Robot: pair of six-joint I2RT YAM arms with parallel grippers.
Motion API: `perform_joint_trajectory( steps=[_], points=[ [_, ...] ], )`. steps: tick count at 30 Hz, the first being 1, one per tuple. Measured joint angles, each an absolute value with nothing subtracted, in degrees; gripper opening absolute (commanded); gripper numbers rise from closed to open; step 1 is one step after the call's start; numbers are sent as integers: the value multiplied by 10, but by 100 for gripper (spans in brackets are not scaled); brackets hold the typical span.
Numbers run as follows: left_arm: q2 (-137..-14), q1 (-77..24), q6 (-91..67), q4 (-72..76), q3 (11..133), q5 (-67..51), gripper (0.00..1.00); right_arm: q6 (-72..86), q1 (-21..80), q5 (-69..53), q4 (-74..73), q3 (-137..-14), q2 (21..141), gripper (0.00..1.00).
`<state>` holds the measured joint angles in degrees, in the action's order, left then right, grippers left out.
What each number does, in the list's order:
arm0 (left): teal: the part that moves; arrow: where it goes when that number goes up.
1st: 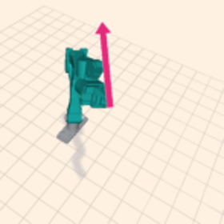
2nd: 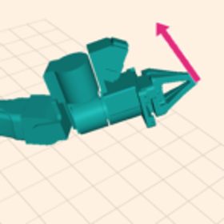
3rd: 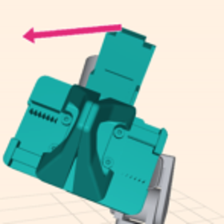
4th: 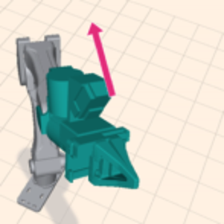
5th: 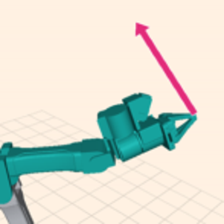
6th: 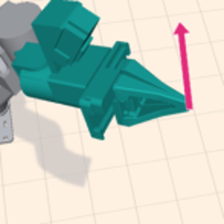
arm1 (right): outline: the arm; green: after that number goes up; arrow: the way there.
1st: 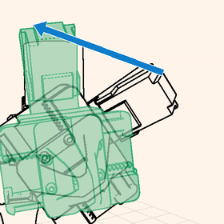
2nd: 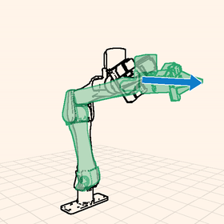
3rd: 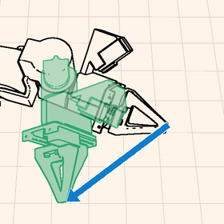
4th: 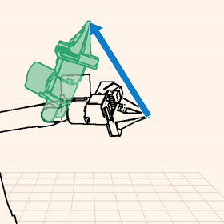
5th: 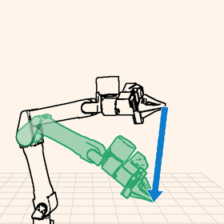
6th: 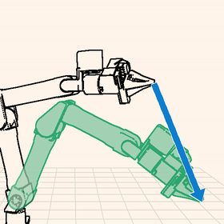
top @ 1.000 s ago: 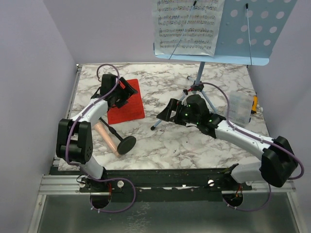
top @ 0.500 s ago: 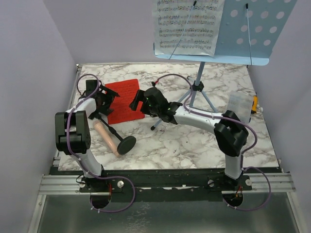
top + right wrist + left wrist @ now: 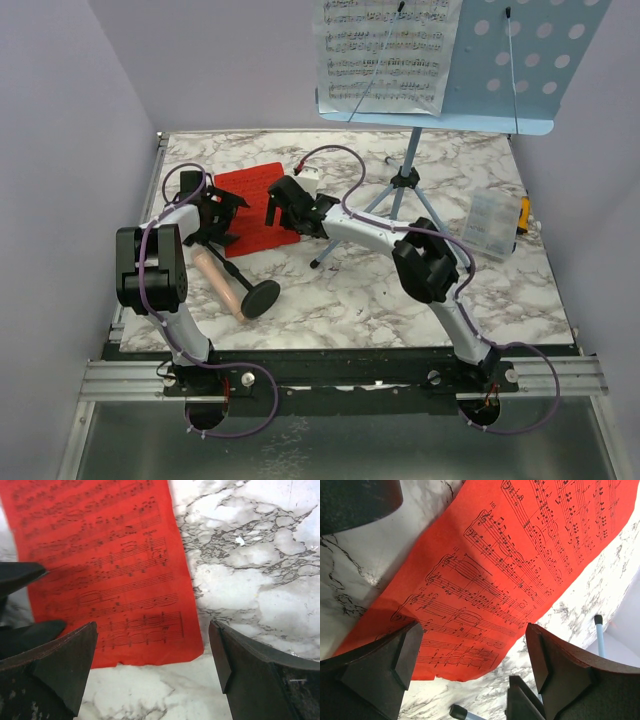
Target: Set up the instrument practice props
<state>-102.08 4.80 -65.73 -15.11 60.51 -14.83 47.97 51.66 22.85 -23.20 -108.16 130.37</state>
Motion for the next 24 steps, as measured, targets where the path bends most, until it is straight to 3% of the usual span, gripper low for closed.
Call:
perform_joint_trajectory(
  steps=[10, 24],
  points=[
    [-1021, 46, -657, -153, 605, -152, 93, 480, 510, 230, -241, -1091, 1350, 100],
    [-1033, 44, -641, -157, 614, -178, 93, 500, 456, 58, -16, -890, 1260, 95]
  ],
)
